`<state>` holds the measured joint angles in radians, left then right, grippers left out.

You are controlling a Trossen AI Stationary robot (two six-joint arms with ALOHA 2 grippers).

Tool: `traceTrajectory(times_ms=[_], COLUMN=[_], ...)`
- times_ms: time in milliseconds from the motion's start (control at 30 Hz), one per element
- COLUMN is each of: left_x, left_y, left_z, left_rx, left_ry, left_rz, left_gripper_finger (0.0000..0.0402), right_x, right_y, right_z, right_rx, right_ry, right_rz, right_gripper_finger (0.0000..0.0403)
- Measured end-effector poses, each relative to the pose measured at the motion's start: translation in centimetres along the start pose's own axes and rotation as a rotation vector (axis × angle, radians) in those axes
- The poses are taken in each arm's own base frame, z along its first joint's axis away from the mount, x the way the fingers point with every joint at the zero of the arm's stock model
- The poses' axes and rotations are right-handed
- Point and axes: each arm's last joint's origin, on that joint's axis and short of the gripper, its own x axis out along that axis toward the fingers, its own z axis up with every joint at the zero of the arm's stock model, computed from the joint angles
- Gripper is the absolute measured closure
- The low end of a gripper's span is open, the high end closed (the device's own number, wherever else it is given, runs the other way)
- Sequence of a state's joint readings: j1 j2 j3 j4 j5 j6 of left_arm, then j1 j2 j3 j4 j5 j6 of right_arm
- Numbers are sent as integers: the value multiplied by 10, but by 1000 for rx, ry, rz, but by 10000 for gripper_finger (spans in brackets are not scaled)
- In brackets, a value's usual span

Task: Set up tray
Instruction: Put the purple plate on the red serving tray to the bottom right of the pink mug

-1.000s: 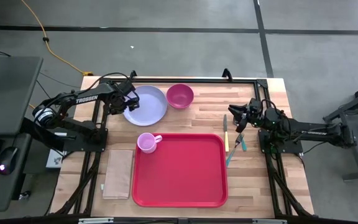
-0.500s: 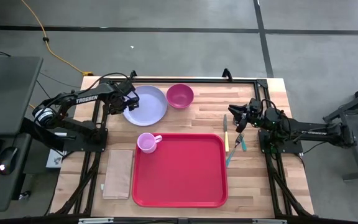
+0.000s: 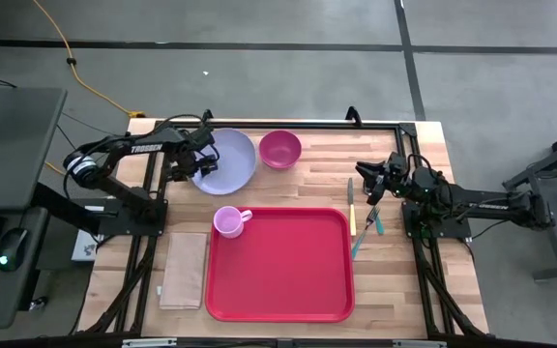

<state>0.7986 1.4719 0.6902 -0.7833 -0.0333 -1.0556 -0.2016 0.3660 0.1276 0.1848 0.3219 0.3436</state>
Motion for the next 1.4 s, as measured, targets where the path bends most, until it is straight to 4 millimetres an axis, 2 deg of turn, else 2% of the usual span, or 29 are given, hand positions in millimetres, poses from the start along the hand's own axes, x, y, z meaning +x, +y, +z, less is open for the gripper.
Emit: traceTrajectory(times_ms=[200, 300, 667, 867, 1400], left_x=[0, 0, 1, 0, -28], left_y=[0, 0, -1, -1, 10], left_z=[0, 0, 1, 1, -2], left_rx=[1, 1, -2, -7, -58], left_ry=[1, 1, -12, -18, -131], left_rz=[-1, -4, -8, -11, -95], left_gripper_finger=[105, 120, 271, 328, 384], right_x=[0, 0, 0, 0, 0], right_y=[0, 0, 0, 0, 0], right_z=[0, 0, 0, 0, 0], right_rx=[0, 0, 15, 18, 17], right_ry=[-2, -2, 1, 3, 4], right_rz=[-5, -5, -6, -7, -7], right_gripper_finger=[346, 346, 346, 346, 346])
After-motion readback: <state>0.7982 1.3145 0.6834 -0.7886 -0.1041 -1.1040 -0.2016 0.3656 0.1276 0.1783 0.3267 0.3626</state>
